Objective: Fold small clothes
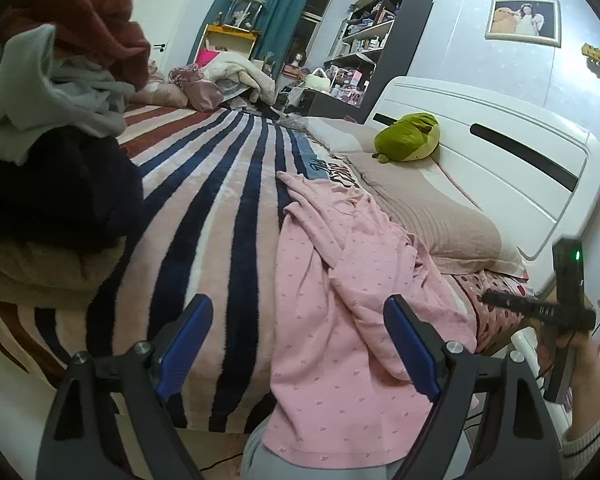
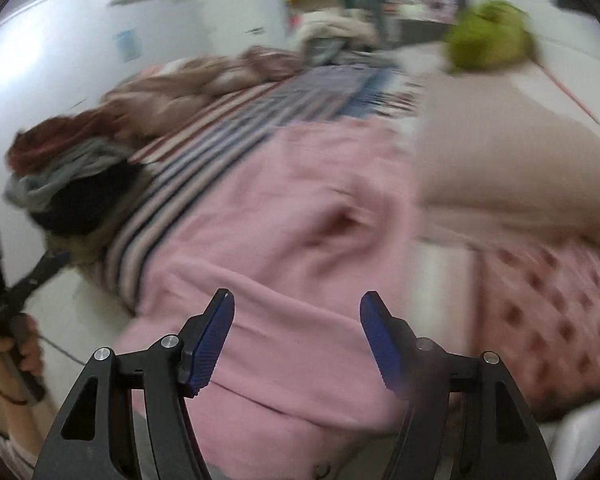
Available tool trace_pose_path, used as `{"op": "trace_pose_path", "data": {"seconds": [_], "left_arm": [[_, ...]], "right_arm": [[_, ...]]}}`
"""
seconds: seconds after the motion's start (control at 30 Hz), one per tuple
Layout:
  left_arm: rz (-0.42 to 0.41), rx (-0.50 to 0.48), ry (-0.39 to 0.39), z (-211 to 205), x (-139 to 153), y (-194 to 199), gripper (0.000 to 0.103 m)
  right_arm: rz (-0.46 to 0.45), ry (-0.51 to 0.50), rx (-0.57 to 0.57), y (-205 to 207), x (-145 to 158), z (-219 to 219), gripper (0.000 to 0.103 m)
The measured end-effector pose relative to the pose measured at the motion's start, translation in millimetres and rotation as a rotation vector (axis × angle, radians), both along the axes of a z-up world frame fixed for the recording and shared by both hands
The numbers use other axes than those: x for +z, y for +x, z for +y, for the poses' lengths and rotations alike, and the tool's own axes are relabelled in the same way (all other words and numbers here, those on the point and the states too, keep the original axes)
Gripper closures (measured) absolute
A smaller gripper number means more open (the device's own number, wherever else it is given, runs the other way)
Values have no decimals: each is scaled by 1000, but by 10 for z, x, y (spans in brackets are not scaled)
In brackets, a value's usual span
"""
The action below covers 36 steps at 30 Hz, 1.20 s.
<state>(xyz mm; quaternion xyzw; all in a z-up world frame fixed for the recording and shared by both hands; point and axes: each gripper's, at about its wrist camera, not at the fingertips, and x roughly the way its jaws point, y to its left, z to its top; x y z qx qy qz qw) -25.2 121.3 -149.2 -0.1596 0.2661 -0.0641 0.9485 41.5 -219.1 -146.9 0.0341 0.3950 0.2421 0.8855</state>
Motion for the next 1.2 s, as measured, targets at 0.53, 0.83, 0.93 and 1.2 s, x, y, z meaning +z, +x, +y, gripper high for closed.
{"op": "trace_pose_path", "data": {"seconds": [0.53, 0.83, 0.93, 1.2], "left_arm": [[24, -47, 74, -449, 107, 154, 18], [-10, -5, 40, -201, 105, 50, 18], [-24, 45, 45, -5, 95, -59, 18], [-28, 108, 30, 493, 7, -292, 18]], "right_arm": [[-62, -59, -26, -275, -494, 61, 101], [-206, 67, 193, -581, 290, 523, 102], [-234, 84, 357, -725, 490, 1023, 102], [5, -14, 787, -1001, -100, 2517, 102]]}}
